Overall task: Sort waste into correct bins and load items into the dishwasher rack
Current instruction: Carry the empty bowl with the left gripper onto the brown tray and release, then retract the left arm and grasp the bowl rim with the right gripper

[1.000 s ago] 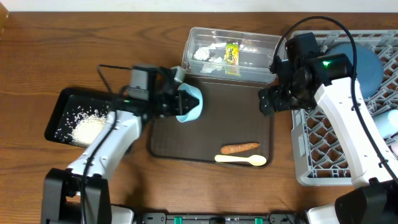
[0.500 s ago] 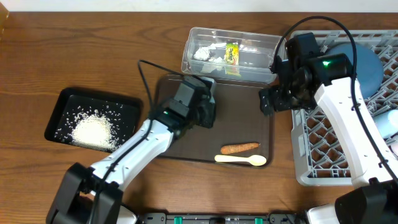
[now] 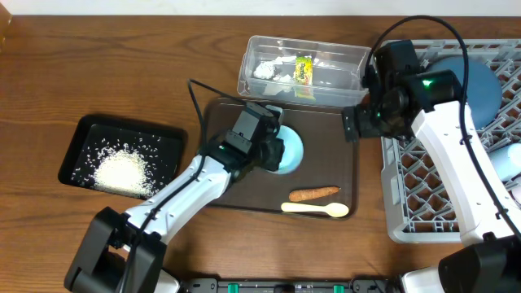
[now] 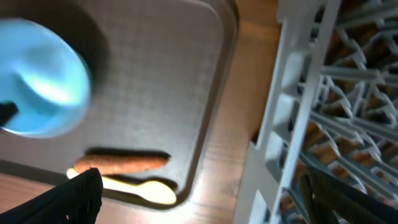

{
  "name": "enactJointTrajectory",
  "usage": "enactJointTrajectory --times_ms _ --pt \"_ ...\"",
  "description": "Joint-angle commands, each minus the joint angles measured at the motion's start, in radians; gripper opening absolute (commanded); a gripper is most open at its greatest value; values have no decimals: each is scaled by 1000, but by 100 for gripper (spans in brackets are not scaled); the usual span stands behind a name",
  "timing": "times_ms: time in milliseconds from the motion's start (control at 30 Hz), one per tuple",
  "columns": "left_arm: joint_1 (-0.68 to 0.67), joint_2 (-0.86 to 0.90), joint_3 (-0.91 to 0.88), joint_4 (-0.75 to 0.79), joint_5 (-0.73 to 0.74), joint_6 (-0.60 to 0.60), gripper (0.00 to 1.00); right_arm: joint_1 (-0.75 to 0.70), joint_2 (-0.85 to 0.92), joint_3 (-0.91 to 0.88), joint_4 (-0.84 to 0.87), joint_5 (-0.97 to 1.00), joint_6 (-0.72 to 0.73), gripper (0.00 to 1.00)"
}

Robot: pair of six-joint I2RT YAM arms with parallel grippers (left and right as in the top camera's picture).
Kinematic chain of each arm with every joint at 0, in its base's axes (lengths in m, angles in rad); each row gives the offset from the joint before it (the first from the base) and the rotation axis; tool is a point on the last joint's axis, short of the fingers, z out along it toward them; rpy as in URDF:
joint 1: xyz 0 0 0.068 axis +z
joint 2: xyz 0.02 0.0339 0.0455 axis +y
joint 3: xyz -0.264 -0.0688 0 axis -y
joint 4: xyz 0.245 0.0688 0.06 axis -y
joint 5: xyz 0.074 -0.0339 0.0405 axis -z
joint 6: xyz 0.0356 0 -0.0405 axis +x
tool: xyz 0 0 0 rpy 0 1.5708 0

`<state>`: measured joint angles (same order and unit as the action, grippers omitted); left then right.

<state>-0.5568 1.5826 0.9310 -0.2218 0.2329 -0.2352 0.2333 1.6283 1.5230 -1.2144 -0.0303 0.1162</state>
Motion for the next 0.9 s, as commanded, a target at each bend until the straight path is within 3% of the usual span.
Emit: enactJointTrajectory --times_ms 0,133,300,500,700,867 --pt "48 -67 14 -58 -6 5 40 4 -20 0 40 -103 21 99" --pt "160 -179 14 -210 -7 6 41 6 -20 0 101 -190 22 99" --pt "389 -320 14 -394 -6 6 56 45 -17 -2 155 -206 48 98" --pt "608 -384 14 -482 -6 6 65 128 35 -21 200 -184 80 92" --pt "679 -376 13 -515 -6 5 65 174 152 -40 184 -48 200 88" --pt "678 -375 13 -515 -6 5 65 185 262 -40 183 -45 258 84"
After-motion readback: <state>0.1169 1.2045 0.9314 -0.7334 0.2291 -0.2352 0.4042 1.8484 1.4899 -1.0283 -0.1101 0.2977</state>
